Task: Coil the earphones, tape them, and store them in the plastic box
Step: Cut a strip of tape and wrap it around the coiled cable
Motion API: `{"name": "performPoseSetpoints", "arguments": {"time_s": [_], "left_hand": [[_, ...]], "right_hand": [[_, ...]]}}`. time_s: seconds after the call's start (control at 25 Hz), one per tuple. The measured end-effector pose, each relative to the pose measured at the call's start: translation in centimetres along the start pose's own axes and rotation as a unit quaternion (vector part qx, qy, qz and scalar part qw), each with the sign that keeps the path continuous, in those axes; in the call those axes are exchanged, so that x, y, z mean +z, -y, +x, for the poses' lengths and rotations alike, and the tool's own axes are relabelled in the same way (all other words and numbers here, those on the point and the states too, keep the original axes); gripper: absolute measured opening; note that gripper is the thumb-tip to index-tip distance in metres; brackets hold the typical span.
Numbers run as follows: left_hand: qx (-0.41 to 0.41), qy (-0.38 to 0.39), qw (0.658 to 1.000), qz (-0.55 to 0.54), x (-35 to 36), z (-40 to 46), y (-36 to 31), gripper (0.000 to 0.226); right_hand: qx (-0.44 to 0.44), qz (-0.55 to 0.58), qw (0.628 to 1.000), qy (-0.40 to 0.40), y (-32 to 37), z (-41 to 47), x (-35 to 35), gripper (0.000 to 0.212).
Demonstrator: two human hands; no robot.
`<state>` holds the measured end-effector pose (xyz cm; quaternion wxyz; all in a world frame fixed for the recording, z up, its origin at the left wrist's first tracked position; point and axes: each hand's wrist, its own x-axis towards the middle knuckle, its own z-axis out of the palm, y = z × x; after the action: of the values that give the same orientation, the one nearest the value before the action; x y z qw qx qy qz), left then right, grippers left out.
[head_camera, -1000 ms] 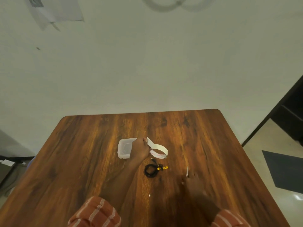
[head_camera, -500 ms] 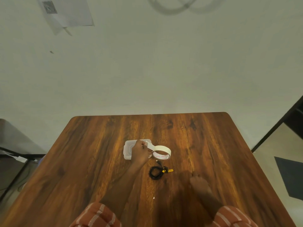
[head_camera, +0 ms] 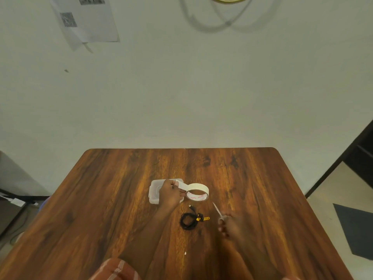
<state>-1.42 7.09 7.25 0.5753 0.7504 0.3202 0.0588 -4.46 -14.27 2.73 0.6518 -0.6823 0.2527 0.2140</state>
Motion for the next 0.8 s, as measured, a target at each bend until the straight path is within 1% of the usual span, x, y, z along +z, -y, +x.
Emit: {"name": "performPoseSetpoints", "arguments": {"time_s": [0.08,0.16,0.24,0.32,0.44,0.56,0.68,0.8], "left_hand": [[-0.014,-0.01,0.999,-0.034,0.2,0.2,-0.5,0.012],[-0.03,-0.018,0.998,-0.057,0.3,0.2,-1.1,0.014],[-0.034,-0.034,0.996,-0.076,0.2,0.3,-1.5,0.008],[-0.029,-0.048,0.995,-0.081,0.0,0.2,-1.9,0.005],[-0.02,-0.049,0.994,-0.091,-0.3,0.3,-2.5,0.006],[-0.021,-0.047,0.993,-0.11,-0.4,0.4,-3.2,0.007],[-0.021,-0.049,0.991,-0.121,-0.2,0.5,-3.7,0.01],[-0.02,-0.047,0.99,-0.13,-0.2,0.5,-4.2,0.011]], "right_hand": [[-0.03,0.07,0.996,0.056,1.8,-1.7,1.7,0.031],[-0.041,0.133,0.987,0.086,3.7,-2.9,3.5,0.033],[-0.034,0.174,0.978,0.107,4.6,-4.0,4.6,0.033],[-0.024,0.194,0.971,0.138,5.1,-4.7,5.3,0.034],[-0.013,0.2,0.968,0.151,5.8,-4.6,5.8,0.034],[-0.004,0.233,0.958,0.169,6.6,-4.9,6.4,0.03],[0.011,0.282,0.938,0.202,7.6,-5.7,7.0,0.025],[0.04,0.33,0.915,0.228,8.4,-6.1,7.0,0.025]]}}
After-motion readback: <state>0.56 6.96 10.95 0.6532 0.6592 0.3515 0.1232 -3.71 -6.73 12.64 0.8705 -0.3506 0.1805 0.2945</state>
